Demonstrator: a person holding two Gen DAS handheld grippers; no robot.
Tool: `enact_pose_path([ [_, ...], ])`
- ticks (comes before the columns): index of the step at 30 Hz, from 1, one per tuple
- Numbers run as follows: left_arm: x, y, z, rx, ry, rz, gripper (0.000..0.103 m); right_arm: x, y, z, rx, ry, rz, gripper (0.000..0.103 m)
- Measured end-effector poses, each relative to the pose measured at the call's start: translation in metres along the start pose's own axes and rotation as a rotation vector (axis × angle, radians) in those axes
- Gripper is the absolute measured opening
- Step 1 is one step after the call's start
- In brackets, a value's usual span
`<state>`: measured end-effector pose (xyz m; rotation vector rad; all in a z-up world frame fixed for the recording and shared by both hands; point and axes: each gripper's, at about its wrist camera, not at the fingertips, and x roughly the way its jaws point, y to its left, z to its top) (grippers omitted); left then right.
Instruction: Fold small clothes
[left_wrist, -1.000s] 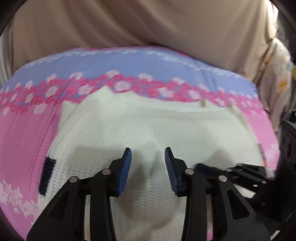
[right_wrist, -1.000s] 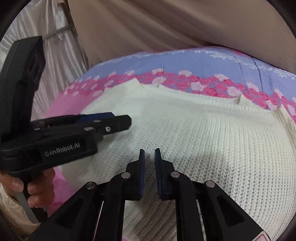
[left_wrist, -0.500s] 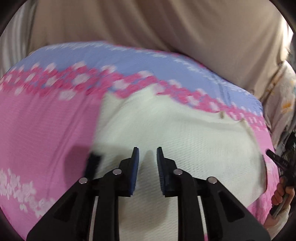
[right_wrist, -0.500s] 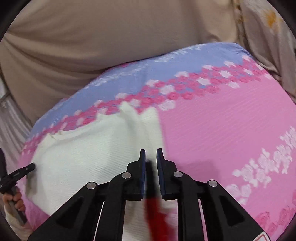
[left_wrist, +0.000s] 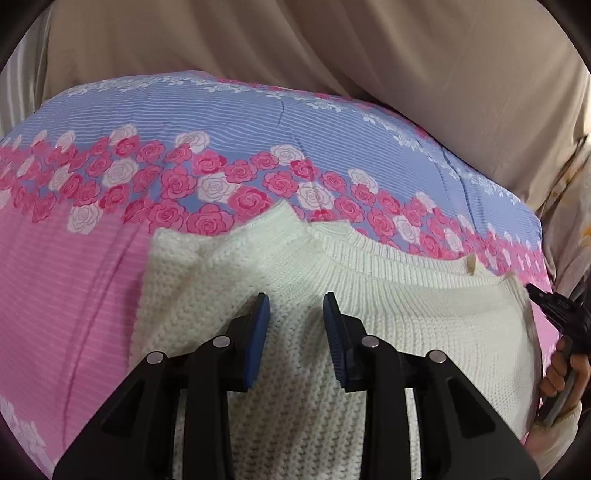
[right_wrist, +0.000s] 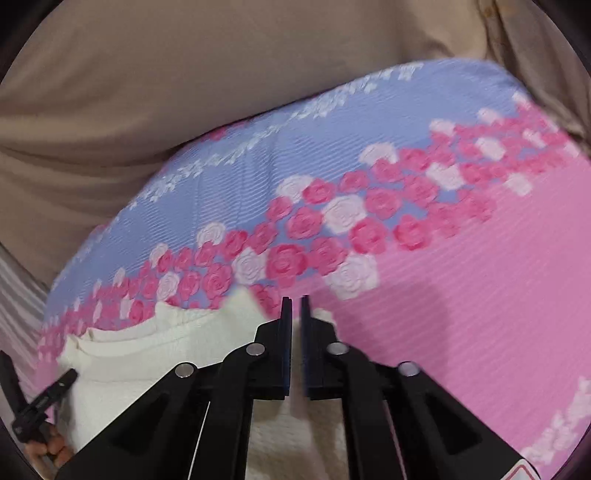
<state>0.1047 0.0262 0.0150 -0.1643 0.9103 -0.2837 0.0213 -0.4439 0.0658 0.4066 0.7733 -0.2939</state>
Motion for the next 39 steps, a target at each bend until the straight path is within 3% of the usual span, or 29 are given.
enact_pose_path([
  [2,-0.01,-0.014,-0.007,0.024,-0.012,0.009,0.033,-0.025,0.029,-0.019,-0.073,0.004,0.114,0.017],
  [6,-0.026,-0.048,-0.029,0.107,-0.014,-0.019,0.045,-0.041,0.088,-0.079,-0.254,0.065,0.168,0.017],
  [8,-0.024,-0.057,-0.042,0.134,0.008,-0.004,0.047,-0.031,0.103,-0.107,-0.334,0.11,0.163,0.017],
  [9,-0.023,-0.059,-0.046,0.145,0.008,0.018,0.047,-0.025,0.108,-0.121,-0.37,0.113,0.106,0.017],
  [11,-0.024,-0.061,-0.053,0.161,-0.001,0.052,0.047,-0.032,0.112,-0.127,-0.373,0.079,0.074,0.016],
  [15,-0.034,-0.057,-0.061,0.143,0.0,0.056,0.049,-0.06,0.116,-0.125,-0.341,0.059,0.146,0.021],
  [19,-0.037,-0.057,-0.068,0.14,0.001,0.066,0.05,-0.04,0.114,-0.14,-0.344,0.121,0.119,0.022],
  [21,-0.04,-0.058,-0.072,0.152,-0.001,0.075,0.05,-0.046,0.114,-0.144,-0.333,0.103,0.12,0.022],
  [26,-0.05,-0.057,-0.082,0.167,-0.007,0.08,0.054,-0.058,0.119,-0.141,-0.343,0.075,0.129,0.024],
  [30,-0.067,-0.044,-0.081,0.134,-0.024,0.038,0.059,-0.064,0.092,-0.124,-0.289,0.023,0.081,0.025],
  [32,-0.073,-0.03,-0.066,0.081,-0.038,0.002,0.067,-0.064,0.073,-0.102,-0.238,-0.023,0.056,0.038],
  [33,-0.075,-0.019,-0.054,0.042,-0.063,-0.008,0.073,-0.061,0.065,-0.09,-0.226,-0.043,0.047,0.051],
  [36,-0.066,0.011,-0.018,-0.049,-0.128,0.027,0.082,-0.038,0.044,-0.056,-0.179,-0.074,-0.058,0.055],
  [39,-0.036,0.036,0.01,-0.126,-0.093,0.034,0.083,-0.012,0.037,-0.03,-0.135,-0.058,-0.019,0.055],
])
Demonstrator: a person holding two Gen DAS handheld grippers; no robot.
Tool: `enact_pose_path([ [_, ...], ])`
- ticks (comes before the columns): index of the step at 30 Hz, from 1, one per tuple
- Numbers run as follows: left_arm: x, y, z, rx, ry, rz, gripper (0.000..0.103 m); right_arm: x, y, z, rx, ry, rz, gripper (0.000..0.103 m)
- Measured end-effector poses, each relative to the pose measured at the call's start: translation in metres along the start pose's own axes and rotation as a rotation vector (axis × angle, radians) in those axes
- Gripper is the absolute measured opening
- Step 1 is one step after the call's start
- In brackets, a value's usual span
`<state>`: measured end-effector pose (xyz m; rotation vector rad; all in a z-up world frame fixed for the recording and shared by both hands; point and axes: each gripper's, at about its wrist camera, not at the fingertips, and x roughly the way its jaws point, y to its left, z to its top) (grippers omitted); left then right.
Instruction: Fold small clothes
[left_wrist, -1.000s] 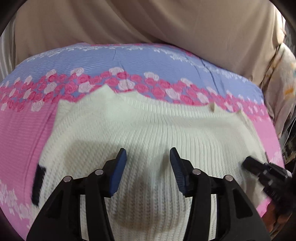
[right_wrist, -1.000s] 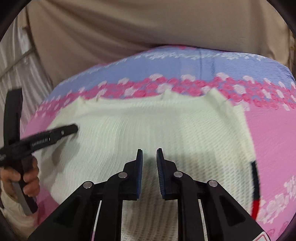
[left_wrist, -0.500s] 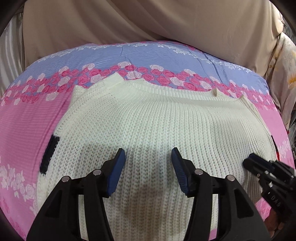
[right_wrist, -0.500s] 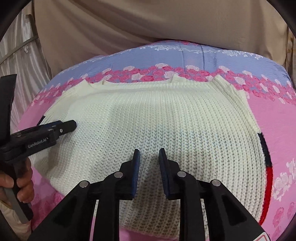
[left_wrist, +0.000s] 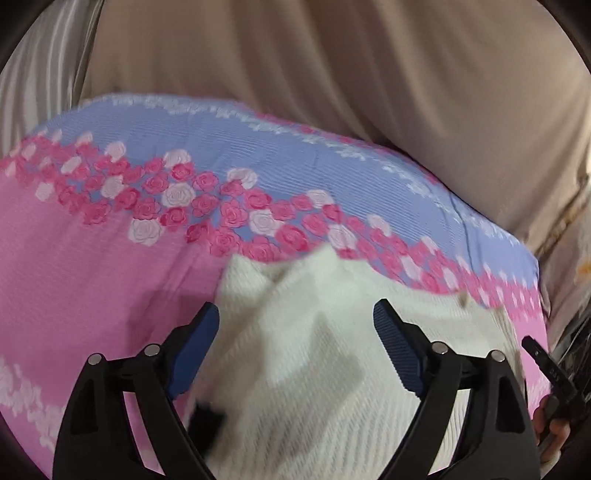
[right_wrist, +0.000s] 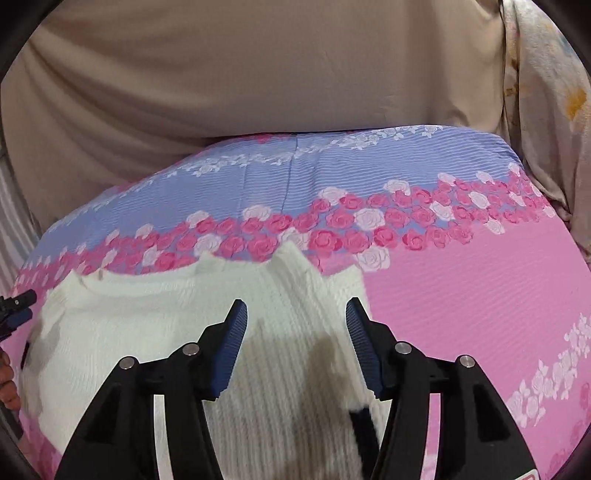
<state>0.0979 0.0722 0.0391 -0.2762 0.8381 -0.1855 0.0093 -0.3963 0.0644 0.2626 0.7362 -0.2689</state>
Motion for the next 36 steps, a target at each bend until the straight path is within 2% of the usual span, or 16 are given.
enact_pose_path([
  [2,0.02,0.004,0.008,0.0,0.02,0.008,0.082,0.027,-0.007,0.009,0.03,0.047,0.007,0.055],
  [3,0.035,0.002,0.01,0.027,0.057,0.025,0.07,0.037,-0.007,0.01,0.036,0.074,-0.014,0.053],
  [4,0.043,0.002,0.01,0.031,0.086,0.043,0.048,0.046,-0.007,0.01,0.041,0.097,-0.031,0.03],
  [5,0.046,0.002,0.01,0.025,0.085,0.054,0.041,0.05,-0.005,0.01,0.042,0.11,-0.023,0.007],
  [7,0.04,0.002,0.013,0.019,0.062,0.031,0.022,0.03,-0.002,0.012,0.062,0.024,0.038,0.008],
  [10,0.009,0.008,0.022,-0.016,-0.029,-0.032,0.016,-0.03,-0.006,0.02,0.082,-0.185,0.147,0.007],
  [13,-0.007,0.014,0.027,-0.026,-0.112,-0.001,0.006,-0.04,-0.018,0.026,0.094,-0.22,0.104,0.007],
  [15,0.018,0.013,0.026,0.017,-0.072,0.104,0.006,0.011,-0.028,0.025,0.084,-0.065,-0.023,0.007],
  [17,0.049,0.02,0.023,0.022,0.01,0.144,0.006,0.052,-0.038,0.014,0.098,0.066,-0.057,0.007],
  [19,0.047,0.015,0.023,0.055,-0.012,0.167,0.006,0.042,-0.033,0.019,0.088,0.044,-0.034,0.007],
  [23,0.016,0.005,0.028,0.053,-0.06,0.099,0.01,0.041,-0.022,0.018,0.035,0.042,-0.068,0.008],
  [27,0.005,-0.016,0.034,0.1,-0.024,-0.061,0.073,0.037,-0.022,0.015,0.056,0.019,-0.016,0.015],
  [28,0.009,-0.021,0.035,0.123,-0.014,-0.07,0.075,0.037,-0.023,0.015,0.058,0.014,-0.001,0.016],
  [33,0.063,-0.041,0.032,0.173,0.169,-0.089,0.074,0.033,-0.027,0.016,0.082,0.017,0.034,0.038],
  [35,0.078,-0.04,0.025,0.168,0.213,-0.095,0.056,0.036,-0.027,0.017,0.082,0.035,0.04,0.038],
  [36,0.077,-0.04,0.023,0.177,0.192,-0.071,0.036,0.04,-0.026,0.018,0.077,0.055,0.039,0.035],
])
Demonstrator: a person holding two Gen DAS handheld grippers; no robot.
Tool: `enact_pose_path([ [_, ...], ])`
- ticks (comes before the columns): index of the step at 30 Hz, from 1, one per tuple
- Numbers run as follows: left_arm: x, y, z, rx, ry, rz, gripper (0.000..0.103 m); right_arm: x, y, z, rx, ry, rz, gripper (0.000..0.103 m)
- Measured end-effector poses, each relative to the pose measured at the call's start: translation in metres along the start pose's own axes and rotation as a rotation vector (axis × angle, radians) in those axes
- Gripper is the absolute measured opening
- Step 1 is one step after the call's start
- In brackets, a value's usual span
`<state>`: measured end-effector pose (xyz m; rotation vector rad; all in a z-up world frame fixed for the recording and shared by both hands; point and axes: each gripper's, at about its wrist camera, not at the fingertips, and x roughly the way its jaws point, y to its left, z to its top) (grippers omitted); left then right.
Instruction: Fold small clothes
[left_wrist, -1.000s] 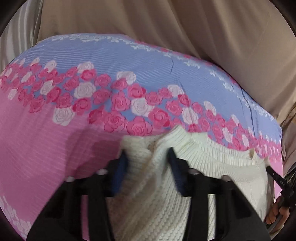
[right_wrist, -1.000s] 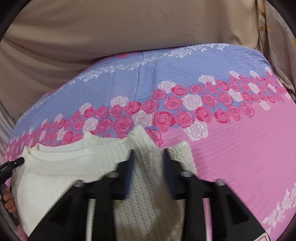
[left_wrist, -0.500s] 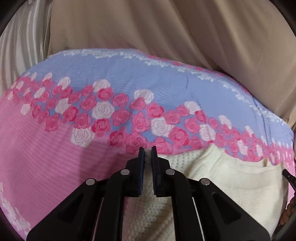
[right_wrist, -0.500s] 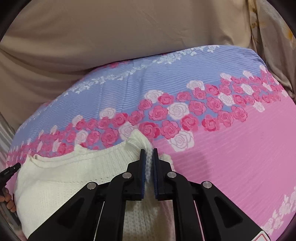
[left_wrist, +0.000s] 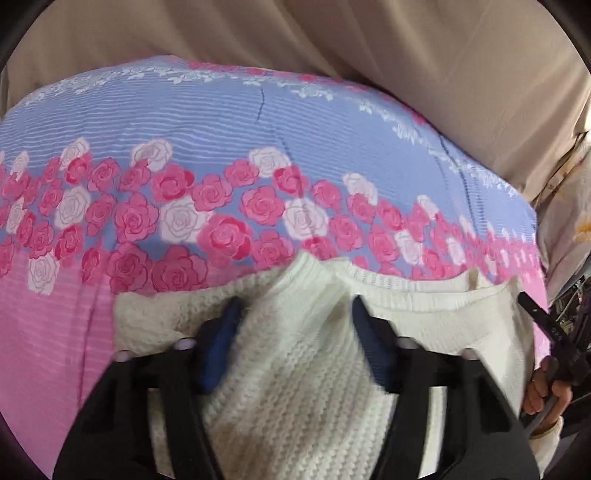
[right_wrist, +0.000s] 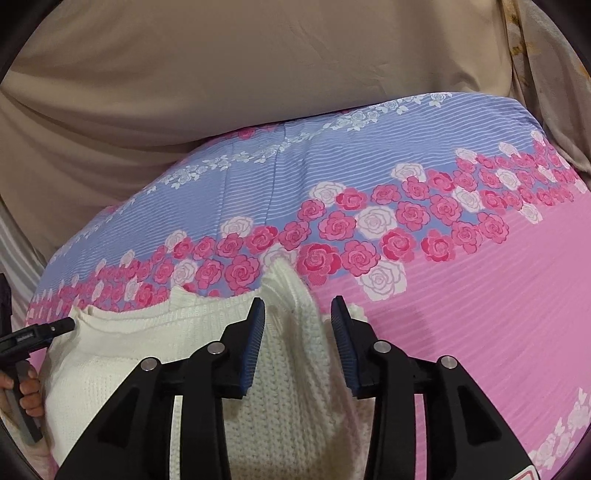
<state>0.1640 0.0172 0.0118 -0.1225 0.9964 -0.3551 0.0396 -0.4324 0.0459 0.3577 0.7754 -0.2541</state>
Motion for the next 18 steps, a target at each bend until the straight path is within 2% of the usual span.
enact_pose_path([
  [1,-0.002,0.0,-0.001,0.011,-0.015,0.017,0.01,0.001,0.003,0.0,-0.01,0.009,0.0,0.013],
  [2,-0.006,0.003,-0.002,-0.005,-0.025,-0.003,0.011,0.0,0.005,0.0,-0.018,0.014,0.02,0.01],
  [4,-0.03,0.012,-0.002,-0.057,-0.114,-0.037,0.008,-0.024,0.014,0.003,-0.015,-0.073,0.091,0.008],
  [5,-0.047,0.015,-0.003,-0.073,-0.181,-0.034,0.004,-0.039,0.017,0.004,-0.014,-0.124,0.131,0.008],
  [6,-0.059,0.018,-0.004,-0.079,-0.226,-0.02,0.005,-0.054,0.019,0.006,-0.01,-0.175,0.158,0.008],
  [7,-0.068,0.021,-0.004,-0.084,-0.253,0.0,0.005,-0.059,0.02,0.008,-0.009,-0.197,0.151,0.008],
  [8,-0.068,0.024,-0.003,-0.08,-0.252,0.016,0.005,-0.055,0.019,0.009,-0.013,-0.191,0.112,0.007],
  [10,-0.048,0.028,0.001,-0.063,-0.194,0.051,0.005,-0.015,0.013,0.009,-0.039,-0.065,-0.029,0.007],
  [11,-0.027,0.028,-0.001,-0.049,-0.131,0.075,0.005,0.008,0.009,0.005,-0.039,0.017,-0.068,0.007],
  [12,-0.014,0.029,-0.002,-0.046,-0.102,0.094,0.005,0.018,0.008,0.001,-0.036,0.031,-0.078,0.007],
  [14,-0.011,0.025,-0.008,-0.01,-0.138,0.137,0.005,0.006,0.022,0.004,-0.101,-0.006,-0.133,0.006],
  [16,-0.012,0.021,-0.007,-0.005,-0.139,0.159,0.006,0.011,0.033,0.0,-0.168,0.027,-0.182,0.008],
  [18,-0.013,0.016,-0.007,0.018,-0.139,0.187,0.011,0.001,0.038,-0.003,-0.171,-0.009,-0.225,0.01],
])
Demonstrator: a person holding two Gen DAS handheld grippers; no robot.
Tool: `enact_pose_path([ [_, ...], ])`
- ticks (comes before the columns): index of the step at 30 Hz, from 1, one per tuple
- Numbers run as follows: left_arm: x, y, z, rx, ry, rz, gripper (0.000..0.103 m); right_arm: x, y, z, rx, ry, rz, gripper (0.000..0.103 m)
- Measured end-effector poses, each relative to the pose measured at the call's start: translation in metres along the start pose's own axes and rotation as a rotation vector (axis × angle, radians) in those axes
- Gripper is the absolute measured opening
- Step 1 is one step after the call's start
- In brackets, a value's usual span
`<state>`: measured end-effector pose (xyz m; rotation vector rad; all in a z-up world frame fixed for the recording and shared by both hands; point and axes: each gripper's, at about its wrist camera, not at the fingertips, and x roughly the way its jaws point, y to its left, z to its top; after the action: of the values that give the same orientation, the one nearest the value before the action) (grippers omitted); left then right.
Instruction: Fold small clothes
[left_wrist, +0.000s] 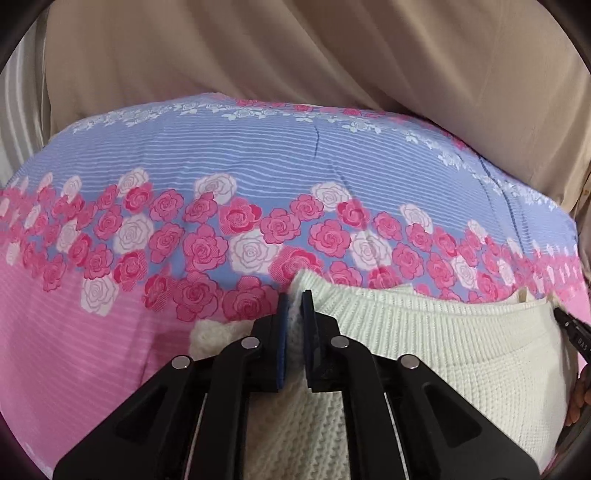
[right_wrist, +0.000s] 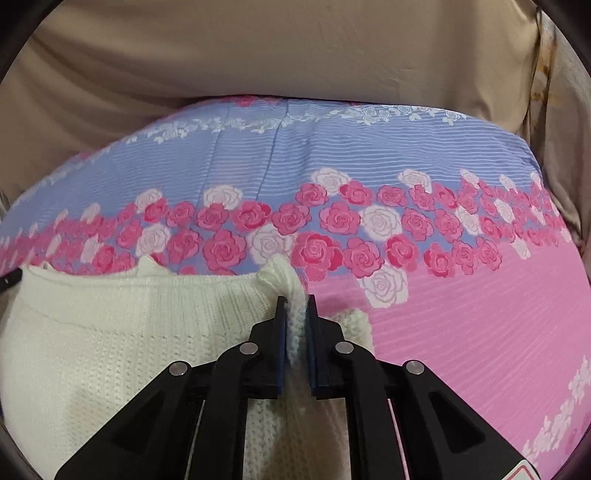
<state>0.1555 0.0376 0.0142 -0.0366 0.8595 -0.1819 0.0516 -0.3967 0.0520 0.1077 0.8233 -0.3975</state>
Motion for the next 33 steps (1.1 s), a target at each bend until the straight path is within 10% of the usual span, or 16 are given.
enact_pose_path([
  [5,-0.047,-0.006,-0.012,0.02,-0.089,0.05,0.035,-0.073,0.011,-0.013,0.052,-0.137,0.125,0.021],
  [7,-0.071,-0.012,-0.024,0.025,-0.132,0.041,0.055,-0.092,0.041,-0.03,-0.014,-0.106,0.274,0.021],
  [11,-0.104,-0.035,-0.064,0.09,-0.093,-0.049,0.056,-0.097,0.101,-0.082,-0.18,0.008,0.413,0.021],
  [16,-0.091,-0.058,-0.116,0.148,0.035,-0.087,0.056,-0.086,0.124,-0.113,-0.233,0.035,0.338,0.019],
  [24,-0.095,-0.065,-0.137,0.145,-0.007,-0.013,0.058,-0.095,0.118,-0.133,-0.203,0.022,0.374,0.021],
  [33,-0.102,-0.057,-0.136,0.094,0.013,-0.017,0.066,-0.1,0.139,-0.093,-0.2,-0.018,0.37,0.022],
])
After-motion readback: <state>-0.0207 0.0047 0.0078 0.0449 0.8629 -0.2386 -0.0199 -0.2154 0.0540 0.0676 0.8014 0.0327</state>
